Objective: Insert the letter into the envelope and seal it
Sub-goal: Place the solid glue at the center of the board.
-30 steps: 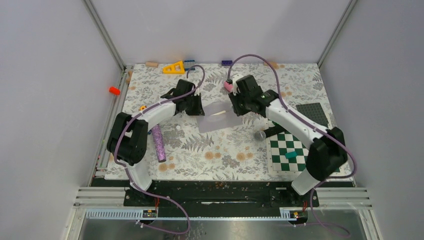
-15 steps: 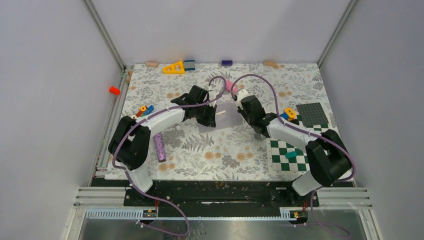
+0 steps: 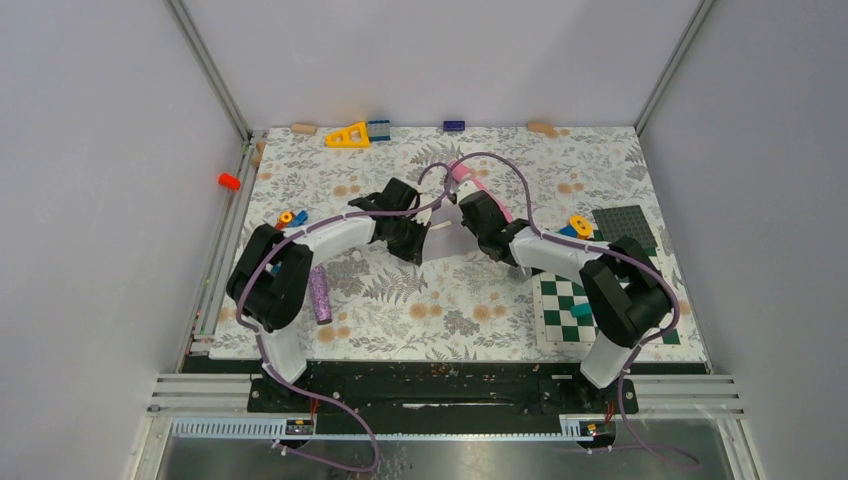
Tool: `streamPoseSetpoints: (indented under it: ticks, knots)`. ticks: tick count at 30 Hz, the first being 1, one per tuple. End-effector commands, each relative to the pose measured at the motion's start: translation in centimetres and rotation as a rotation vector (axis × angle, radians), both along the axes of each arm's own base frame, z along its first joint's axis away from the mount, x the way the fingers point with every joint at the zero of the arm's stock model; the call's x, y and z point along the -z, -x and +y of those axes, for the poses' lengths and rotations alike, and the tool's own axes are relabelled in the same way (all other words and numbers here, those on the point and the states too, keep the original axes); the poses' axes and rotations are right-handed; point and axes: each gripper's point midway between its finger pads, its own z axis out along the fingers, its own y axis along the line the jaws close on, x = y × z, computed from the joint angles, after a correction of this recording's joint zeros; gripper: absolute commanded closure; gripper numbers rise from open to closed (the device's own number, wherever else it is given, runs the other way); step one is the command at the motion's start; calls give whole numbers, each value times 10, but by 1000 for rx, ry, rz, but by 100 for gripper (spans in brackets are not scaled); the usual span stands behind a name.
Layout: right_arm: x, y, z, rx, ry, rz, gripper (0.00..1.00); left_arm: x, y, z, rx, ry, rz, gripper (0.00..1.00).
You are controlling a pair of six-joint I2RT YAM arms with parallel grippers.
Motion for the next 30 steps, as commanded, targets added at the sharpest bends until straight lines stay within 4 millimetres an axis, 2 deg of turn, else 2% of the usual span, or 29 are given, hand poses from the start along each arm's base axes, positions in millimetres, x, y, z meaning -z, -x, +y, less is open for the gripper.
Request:
streamPoseSetpoints:
  ticks: [1, 6, 16, 19, 25, 30]
  knots:
    - [-7, 0, 11, -7, 34, 13, 100, 1, -5, 3, 17, -43, -34, 100]
    - [0, 3, 14, -17, 81, 49, 92, 3, -4, 5, 16, -53, -33, 100]
    - [21, 12, 4, -26, 187, 132, 61, 1, -4, 6, 16, -55, -34, 100]
    - [27, 16, 1, -24, 208, 162, 55, 0, -4, 7, 15, -56, -37, 100]
    - [30, 17, 0, -12, 223, 184, 50, -2, -3, 6, 18, -54, -37, 100]
    - [24, 17, 3, -15, 195, 180, 49, 4, -6, 16, -10, -105, -51, 100]
